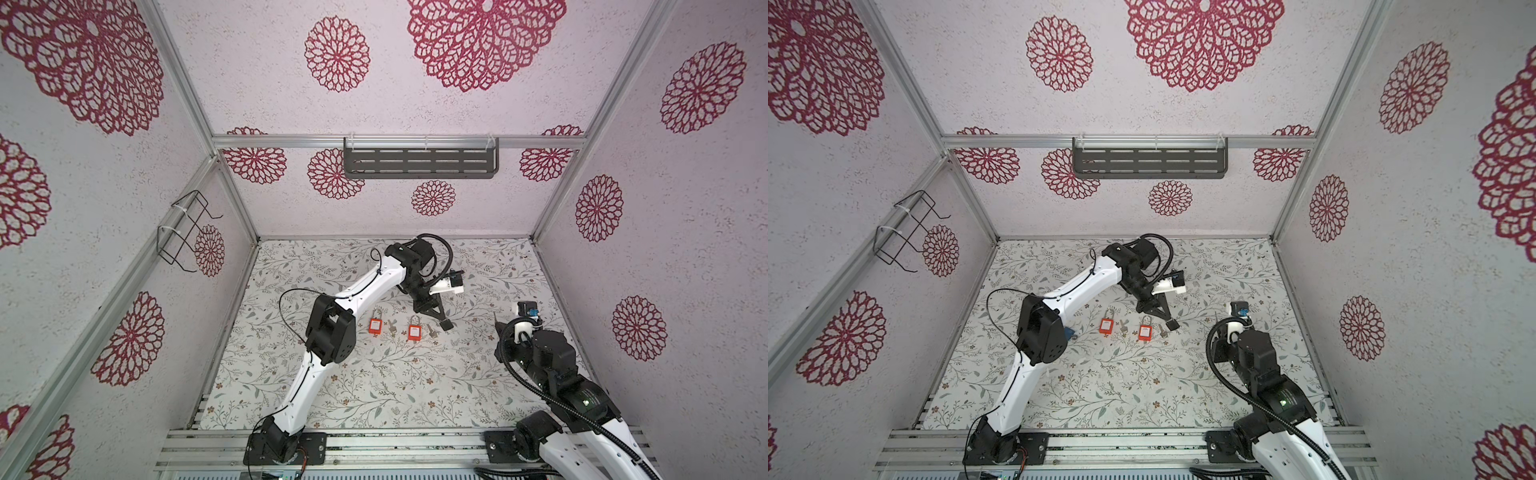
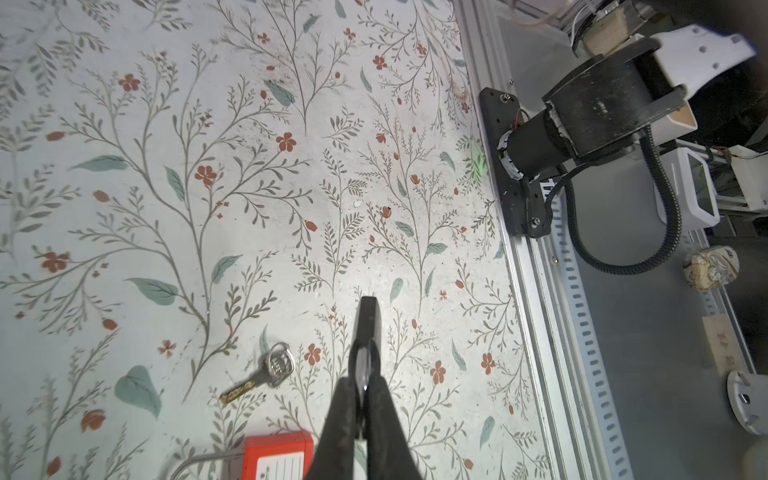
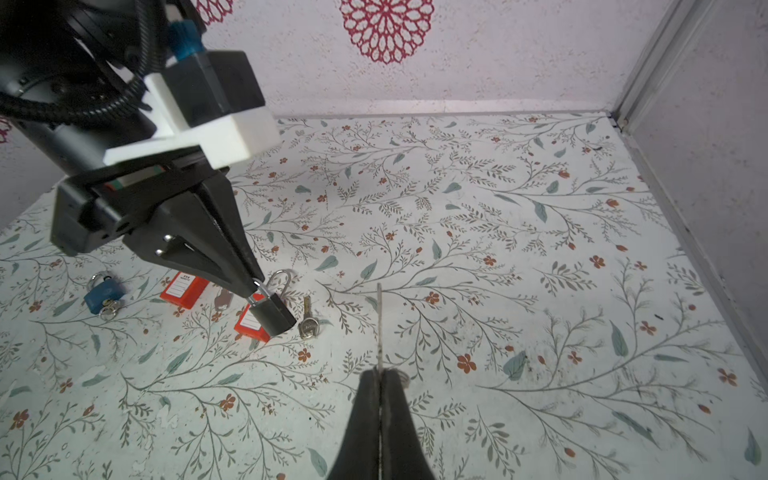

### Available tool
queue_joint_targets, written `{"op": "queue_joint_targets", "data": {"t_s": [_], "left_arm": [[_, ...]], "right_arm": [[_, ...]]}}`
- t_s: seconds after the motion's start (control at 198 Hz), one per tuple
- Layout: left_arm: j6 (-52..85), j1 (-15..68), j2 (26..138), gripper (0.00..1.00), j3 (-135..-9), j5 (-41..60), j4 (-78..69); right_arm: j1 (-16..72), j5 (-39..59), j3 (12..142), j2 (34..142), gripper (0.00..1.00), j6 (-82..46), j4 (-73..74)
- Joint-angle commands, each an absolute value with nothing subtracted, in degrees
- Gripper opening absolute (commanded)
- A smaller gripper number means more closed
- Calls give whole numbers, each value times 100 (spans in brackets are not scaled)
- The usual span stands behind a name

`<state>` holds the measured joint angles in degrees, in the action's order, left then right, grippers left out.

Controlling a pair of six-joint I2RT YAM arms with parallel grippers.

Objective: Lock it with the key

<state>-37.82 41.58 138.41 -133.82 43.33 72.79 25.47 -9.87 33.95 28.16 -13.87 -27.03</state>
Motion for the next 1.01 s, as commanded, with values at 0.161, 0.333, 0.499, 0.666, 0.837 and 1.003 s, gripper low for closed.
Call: {"op": "queue_joint_targets", "data": {"t_s": [0.161, 0.333, 0.499, 0.666, 0.837, 1.003], "left_arm": [[-3294, 4458, 14405, 0, -13961, 3753, 7031], [-3278, 4620, 14676, 0, -14089, 3319, 6920], [-3338, 4747, 14825, 0, -14117, 3023, 6855], [-3462, 4824, 14919, 0, -14112, 2857, 6873], [-3577, 4878, 14975, 0, -14091, 2761, 6891], [-3469, 4904, 15029, 4, -14082, 2549, 6731]], "right_arm": [[2523, -773, 3387, 3050, 0, -1934, -2873], [2523, -653, 3239, 3071, 0, -2077, -2822], [2527, -538, 3182, 3213, 0, -2237, -2730], [2531, -399, 3095, 3413, 0, -2388, -2569], [2532, -334, 2999, 3509, 0, -2501, -2490], [2532, -325, 2824, 3387, 0, -2674, -2383]]}}
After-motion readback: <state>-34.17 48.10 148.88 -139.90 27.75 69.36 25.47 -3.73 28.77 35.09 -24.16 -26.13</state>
